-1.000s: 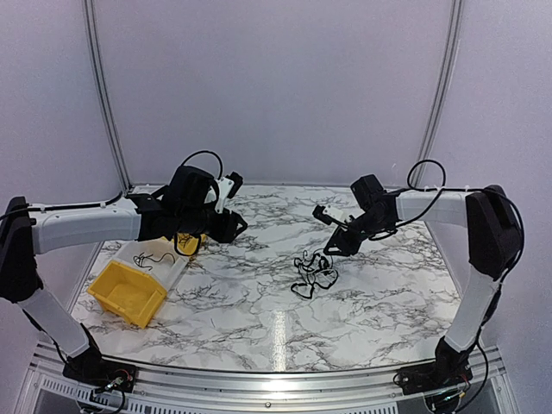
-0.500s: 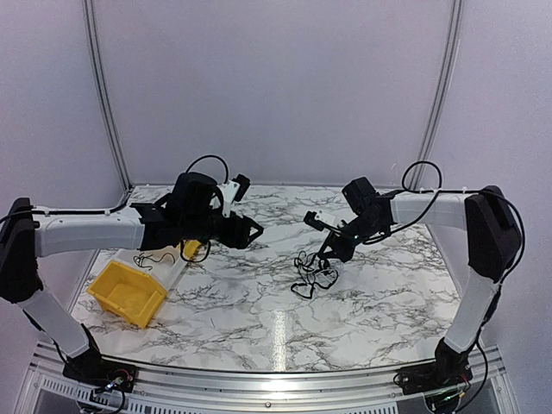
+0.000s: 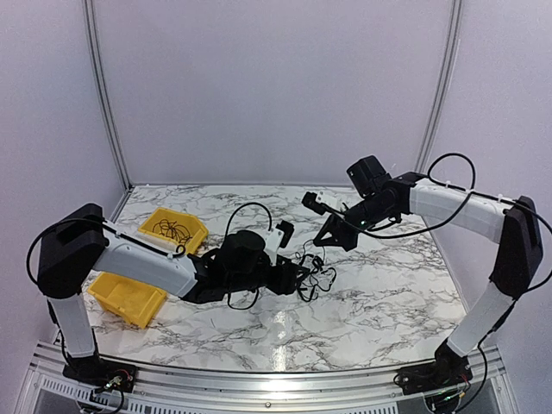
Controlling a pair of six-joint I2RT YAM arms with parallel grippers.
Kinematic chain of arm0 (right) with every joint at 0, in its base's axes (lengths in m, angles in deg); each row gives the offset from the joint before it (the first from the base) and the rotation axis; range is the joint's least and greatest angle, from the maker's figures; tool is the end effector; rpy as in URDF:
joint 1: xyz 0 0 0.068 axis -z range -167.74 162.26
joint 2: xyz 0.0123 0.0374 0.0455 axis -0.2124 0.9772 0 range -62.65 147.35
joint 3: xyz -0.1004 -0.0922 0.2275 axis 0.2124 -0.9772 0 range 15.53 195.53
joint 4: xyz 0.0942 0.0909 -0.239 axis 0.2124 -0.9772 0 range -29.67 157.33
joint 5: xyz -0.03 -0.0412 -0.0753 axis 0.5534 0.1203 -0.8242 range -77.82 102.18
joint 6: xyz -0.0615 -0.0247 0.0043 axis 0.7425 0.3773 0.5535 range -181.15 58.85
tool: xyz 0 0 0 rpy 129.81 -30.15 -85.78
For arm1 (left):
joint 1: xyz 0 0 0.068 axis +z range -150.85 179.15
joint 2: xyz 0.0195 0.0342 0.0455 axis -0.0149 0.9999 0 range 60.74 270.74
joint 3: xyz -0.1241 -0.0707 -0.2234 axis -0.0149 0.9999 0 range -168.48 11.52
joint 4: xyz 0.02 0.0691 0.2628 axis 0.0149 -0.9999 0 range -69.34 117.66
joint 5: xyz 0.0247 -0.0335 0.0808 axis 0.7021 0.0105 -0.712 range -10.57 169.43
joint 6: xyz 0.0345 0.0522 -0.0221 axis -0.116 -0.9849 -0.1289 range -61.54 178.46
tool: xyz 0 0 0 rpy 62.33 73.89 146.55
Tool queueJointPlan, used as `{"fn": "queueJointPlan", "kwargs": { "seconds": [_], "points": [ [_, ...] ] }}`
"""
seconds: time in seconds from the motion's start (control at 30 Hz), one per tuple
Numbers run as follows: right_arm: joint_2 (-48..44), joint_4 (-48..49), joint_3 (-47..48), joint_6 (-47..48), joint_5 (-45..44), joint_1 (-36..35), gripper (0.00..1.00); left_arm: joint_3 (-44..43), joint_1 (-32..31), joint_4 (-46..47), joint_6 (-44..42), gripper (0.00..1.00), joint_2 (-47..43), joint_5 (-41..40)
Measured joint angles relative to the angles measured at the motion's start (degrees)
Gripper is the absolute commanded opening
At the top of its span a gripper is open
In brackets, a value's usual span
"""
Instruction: Untangle the cables
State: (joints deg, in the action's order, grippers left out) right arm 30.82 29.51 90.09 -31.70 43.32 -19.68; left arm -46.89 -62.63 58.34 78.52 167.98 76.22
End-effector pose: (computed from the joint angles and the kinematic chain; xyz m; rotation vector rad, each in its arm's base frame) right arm 0.2936 0.2153 0.2432 -1.4477 2.0329 0.7090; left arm 0.2061 -0.3777 0.1650 0.6723 1.8780 -0.9042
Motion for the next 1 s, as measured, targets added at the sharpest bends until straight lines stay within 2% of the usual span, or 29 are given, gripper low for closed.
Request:
{"fn": "queueJointPlan", "kwargs": {
  "seconds": [0.27,0.47,0.7,1.0],
  "points": [
    [-2.1,-3.4,1.6,-1.0,2.7,-1.1,0.0,-3.6,0.2,7.9,0.7,0.64,3.5,-7.5],
    [-2.8,-7.5,5.4,-0.3,9.0,-1.3,0.0,-9.4,0.2,11.6,0.6,0.58,9.8,-13.1],
    [-3.7,-17.0,19.8,4.9,16.6,-1.3,0.0,-14.6,0.2,14.5,1.8,0.51,18.5,-16.7],
    [-9.1,-18.8,37.3,4.7,17.2,-1.3,0.0,-16.6,0.2,16.3,5.5,0.47,23.4,-16.7]
  ]
}}
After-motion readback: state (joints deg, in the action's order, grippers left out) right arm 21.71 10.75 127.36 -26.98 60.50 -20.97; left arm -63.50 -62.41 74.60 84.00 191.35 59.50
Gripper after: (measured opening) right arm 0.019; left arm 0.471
